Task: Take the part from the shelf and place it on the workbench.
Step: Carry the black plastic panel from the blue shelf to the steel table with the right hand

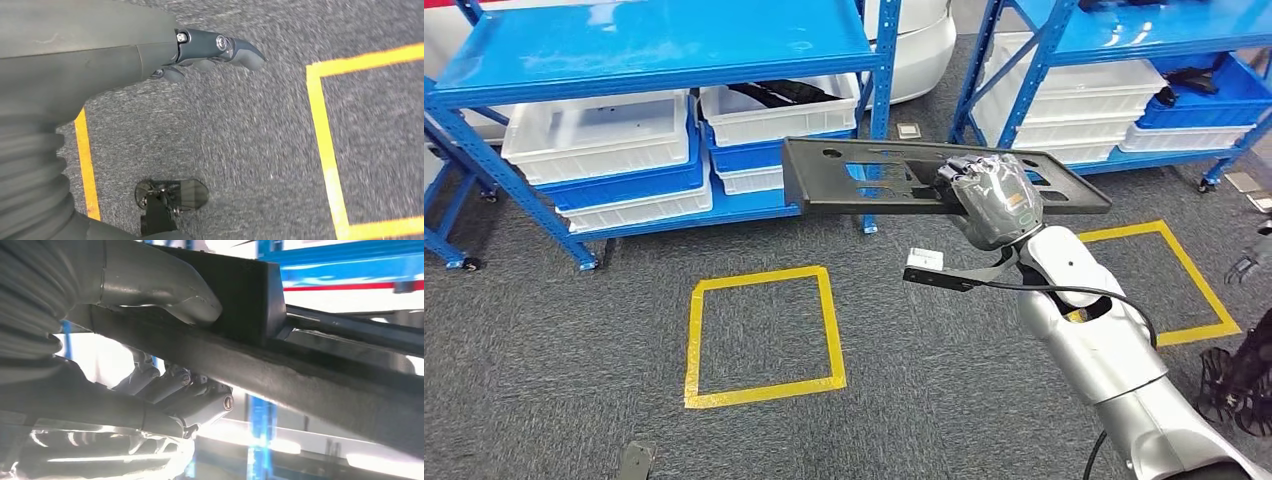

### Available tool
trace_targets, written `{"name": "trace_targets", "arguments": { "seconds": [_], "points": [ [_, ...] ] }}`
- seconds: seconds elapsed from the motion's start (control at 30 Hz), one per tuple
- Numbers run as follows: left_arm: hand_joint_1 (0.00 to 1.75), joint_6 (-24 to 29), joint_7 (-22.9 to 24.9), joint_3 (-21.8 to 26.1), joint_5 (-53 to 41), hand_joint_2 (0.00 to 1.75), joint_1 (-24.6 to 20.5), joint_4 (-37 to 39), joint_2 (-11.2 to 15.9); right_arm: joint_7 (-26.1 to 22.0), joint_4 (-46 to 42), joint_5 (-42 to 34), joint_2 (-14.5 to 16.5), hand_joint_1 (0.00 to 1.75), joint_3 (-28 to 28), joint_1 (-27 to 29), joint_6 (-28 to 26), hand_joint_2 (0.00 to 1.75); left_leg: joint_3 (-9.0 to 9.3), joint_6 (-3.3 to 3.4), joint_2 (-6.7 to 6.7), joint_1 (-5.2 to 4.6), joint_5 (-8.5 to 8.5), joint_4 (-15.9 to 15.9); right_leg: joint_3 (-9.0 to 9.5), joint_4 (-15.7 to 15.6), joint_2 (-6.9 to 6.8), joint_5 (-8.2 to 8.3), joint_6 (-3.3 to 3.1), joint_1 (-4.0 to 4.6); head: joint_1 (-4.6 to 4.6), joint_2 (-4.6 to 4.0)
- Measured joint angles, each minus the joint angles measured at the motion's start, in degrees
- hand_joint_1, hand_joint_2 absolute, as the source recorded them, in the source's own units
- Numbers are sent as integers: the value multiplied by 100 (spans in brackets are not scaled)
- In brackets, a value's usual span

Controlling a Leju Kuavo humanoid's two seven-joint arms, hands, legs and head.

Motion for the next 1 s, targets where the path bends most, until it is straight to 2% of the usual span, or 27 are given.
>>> {"name": "trace_targets", "arguments": {
  "seconds": [0.03, 0.07, 0.1, 0.13, 0.17, 0.2, 0.23, 0.27, 0.3, 0.33, 0.37, 0.4, 0.43, 0.47, 0.53, 0.57, 0.6, 0.67, 0.7, 0.77, 0.8, 0.83, 0.87, 0.9, 0.93, 0.97, 1.0],
  "points": [
    [0, 1, 0, 0, -2, 175, -1, -1, 0, 0, -13, 0, -2, 152, -5, -3, 0, 175, -6, -52, 64, -10, -14, 22, 228, -388, -144, 112, 19, 11, 3, 0],
    [0, 2, 0, 0, -2, 175, -2, -2, 2, 0, -28, 0, -5, 152, -11, -2, 0, 175, -6, -100, 125, -30, -27, 45, 360, -630, -238, 180, -6, 27, -1, 0],
    [0, 3, 1, 0, -2, 175, -2, -3, 4, 0, -40, -1, -13, 152, -15, 3, 0, 175, -6, -137, 183, -51, -36, 65, 396, -711, -272, 203, -54, 48, -6, 0],
    [0, 4, 2, -1, -2, 175, -2, -4, 2, 0, -48, 0, -22, 152, -17, 12, 0, 175, -4, -165, 248, -55, -37, 75, 380, -690, -191, 226, -106, 66, -13, 0],
    [0, 4, 3, -1, -2, 175, -2, -4, -2, 0, -55, 0, -33, 152, -19, 21, 0, 175, -5, -191, 297, -45, -47, 89, 355, -685, -105, 248, -158, 35, -19, 0],
    [0, 4, 4, -1, -1, 175, -4, -4, -4, 0, -62, 0, -42, 152, -20, 26, 0, 175, -23, -218, 255, -20, -101, 141, 339, -681, -32, 268, -199, 7, -22, 0],
    [0, 5, 4, -1, -1, 175, -5, -4, -5, 0, -69, 0, -45, 152, -21, 24, 0, 175, -77, -241, 133, 7, -221, 281, 324, -681, 39, 292, -255, -17, -24, 0],
    [0, 5, 4, -1, -1, 175, -1, -4, -5, 0, -77, 0, -43, 152, -20, 22, 0, 175, -180, -260, -49, 29, -409, 542, 313, -686, 103, 316, -308, -37, -35, 0],
    [0, 7, 5, 0, -2, 175, 6, -4, -4, 0, -82, -1, -36, 152, -19, 21, 0, 175, -332, -268, -250, 41, -645, 932, 293, -683, 171, 334, -350, -26, -41, 0],
    [0, 8, 5, 0, -2, 175, 17, -4, -4, 0, -83, -1, -28, 152, -16, 24, 1, 175, -508, -267, -379, 44, -862, 1361, 275, -682, 241, 349, -384, -10, -47, 0],
    [0, 9, 6, 1, -2, 175, 29, -4, -4, 0, -83, -1, -19, 152, -13, 33, 2, 175, -652, -264, -444, 43, -1004, 1714, 261, -681, 319, 361, -402, 8, -51, 0],
    [0, 10, 7, 1, -2, 175, 38, -4, -4, 0, -83, -1, -15, 152, -11, 42, 4, 175, -716, -255, -469, 43, -1037, 1888, 251, -675, 402, 371, -411, 23, -52, 0],
    [0, 14, 7, 1, -2, 175, 43, -4, -4, 0, -83, -2, -14, 152, -11, 49, 6, 175, -653, -239, -478, 44, -942, 1800, 246, -666, 485, 378, -412, 31, -53, 0],
    [0, 20, 7, 1, -2, 175, 45, -4, -4, 0, -84, -3, -15, 152, -11, 53, 8, 175, -478, -218, -506, 48, -758, 1487, 244, -653, 568, 384, -410, 34, -52, 0],
    [0, 36, 10, 1, -4, 175, 44, -4, -4, 0, -85, -5, -14, 152, -13, 45, 14, 175, -53, -185, -701, 61, -443, 686, 227, -619, 718, 399, -384, 48, -50, 0],
    [0, 42, 14, 0, -8, 175, 43, -4, -4, 1, -87, -6, -9, 152, -13, 36, 21, 175, 70, -180, -781, 63, -374, 435, 204, -607, 779, 416, -356, 56, -51, 0],
    [0, 45, 19, 0, -13, 175, 43, -4, -4, 2, -90, -7, -3, 152, -14, 27, 32, 175, 110, -179, -826, 54, -367, 330, 175, -602, 834, 440, -318, 60, -49, 0],
    [0, 51, 27, -1, -21, 175, 39, -5, -14, 7, -96, -5, 0, 152, -19, 17, 62, 175, 89, -147, -724, 22, -331, 305, 107, -633, 938, 506, -217, 66, -50, 0],
    [0, 53, 28, -1, -25, 175, 31, -5, -22, 9, -100, -4, -5, 152, -22, 16, 74, 175, 85, -111, -660, 14, -287, 267, 63, -623, 889, 513, -185, 68, -47, 0],
    [0, 61, 28, 0, -32, 175, 16, -6, -37, 19, -108, -2, -16, 152, -30, -2, 92, 175, 66, -25, -528, 5, -190, 180, -131, -321, 595, 341, -190, 98, -25, 0],
    [0, 65, 28, 0, -34, 175, 16, -6, -38, 23, -111, -2, -16, 152, -32, -12, 98, 175, 44, 5, -464, -7, -160, 162, -292, 21, 417, 164, -217, 89, -14, 0],
    [0, 69, 28, 0, -35, 175, 23, -6, -37, 26, -114, -1, -15, 152, -33, -18, 105, 175, 13, 28, -397, -22, -142, 159, -477, 443, 323, -31, -231, 91, -4, 0],
    [0, 72, 28, 1, -36, 175, 31, -6, -38, 26, -114, 0, -14, 152, -33, -14, 111, 175, -15, 35, -321, -35, -126, 161, -633, 826, 291, -183, -222, 82, -3, 0],
    [0, 72, 28, 1, -36, 175, 37, -6, -41, 26, -114, 2, -13, 152, -32, -6, 118, 175, -41, 37, -247, -43, -110, 162, -705, 1051, 283, -265, -196, 80, -2, 0],
    [0, 72, 28, 1, -37, 175, 39, -6, -45, 26, -114, 5, -13, 152, -31, -1, 123, 175, -63, 30, -171, -47, -96, 163, -641, 1026, 270, -261, -155, 81, -1, 0],
    [0, 72, 28, 1, -37, 175, 39, -6, -49, 26, -114, 7, -13, 152, -32, -1, 127, 175, -76, 19, -98, -49, -85, 164, -439, 747, 230, -182, -110, 81, 0, 0],
    [0, 72, 28, 1, -38, 175, 38, -6, -53, 26, -117, 8, -13, 152, -32, -10, 130, 175, -82, 6, -27, -53, -75, 166, -134, 291, 123, -72, -78, 83, 0, 0]
  ]
}}
